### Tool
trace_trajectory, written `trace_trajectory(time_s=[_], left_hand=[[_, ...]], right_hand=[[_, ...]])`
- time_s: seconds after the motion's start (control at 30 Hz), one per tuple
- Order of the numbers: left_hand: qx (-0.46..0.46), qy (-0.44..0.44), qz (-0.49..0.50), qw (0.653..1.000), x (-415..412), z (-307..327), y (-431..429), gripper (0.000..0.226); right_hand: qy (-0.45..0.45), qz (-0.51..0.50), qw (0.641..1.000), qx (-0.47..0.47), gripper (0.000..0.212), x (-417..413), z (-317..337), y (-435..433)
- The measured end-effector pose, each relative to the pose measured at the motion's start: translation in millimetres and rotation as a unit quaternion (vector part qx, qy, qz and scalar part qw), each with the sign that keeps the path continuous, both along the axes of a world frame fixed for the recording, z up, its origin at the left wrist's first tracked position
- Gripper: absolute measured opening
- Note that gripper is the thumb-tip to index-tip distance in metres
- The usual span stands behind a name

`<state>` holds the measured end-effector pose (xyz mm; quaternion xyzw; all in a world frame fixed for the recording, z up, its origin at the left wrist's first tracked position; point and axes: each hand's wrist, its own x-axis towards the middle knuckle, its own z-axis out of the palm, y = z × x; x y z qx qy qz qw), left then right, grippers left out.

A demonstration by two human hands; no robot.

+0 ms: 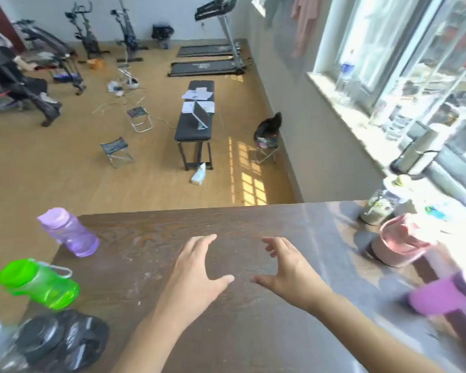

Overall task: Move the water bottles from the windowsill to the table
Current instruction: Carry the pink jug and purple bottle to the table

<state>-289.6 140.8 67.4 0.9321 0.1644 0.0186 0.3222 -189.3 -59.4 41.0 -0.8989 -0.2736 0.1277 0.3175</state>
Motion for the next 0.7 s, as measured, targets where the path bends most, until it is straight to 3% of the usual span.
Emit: trace_trajectory(time_s=[0.23,0.4,0.57,0.63,0.7], left_hand=[[0.006,0.032,-0.177,0.984,118.4,-0.6,-154.7,0.078],[0.024,0.027,-0.301,0.953,187.3,6.3,-273.6,0.074],[0.01,0.002,-0.354,0.935,251.9,2.4,-373.5,0.058],[0.044,-0.016,-0.35,0.936,269.7,-8.6,-401.7,0.049],[0.08,-0.049,-0.323,0.942,287.6,-28.9,-418.7,0.055]], right_hand=[[-0.1,-0.187,0.977,-0.022,0.076,28.7,12.9,-174.7],[-0.158,-0.334,0.925,-0.086,0.054,38.1,15.6,-275.9],[-0.057,-0.416,0.893,-0.163,0.072,57.3,-4.7,-348.3],[-0.026,-0.423,0.894,-0.142,0.073,62.4,-18.8,-362.0],[-0.014,-0.421,0.9,-0.111,0.066,65.9,-30.9,-370.1]])
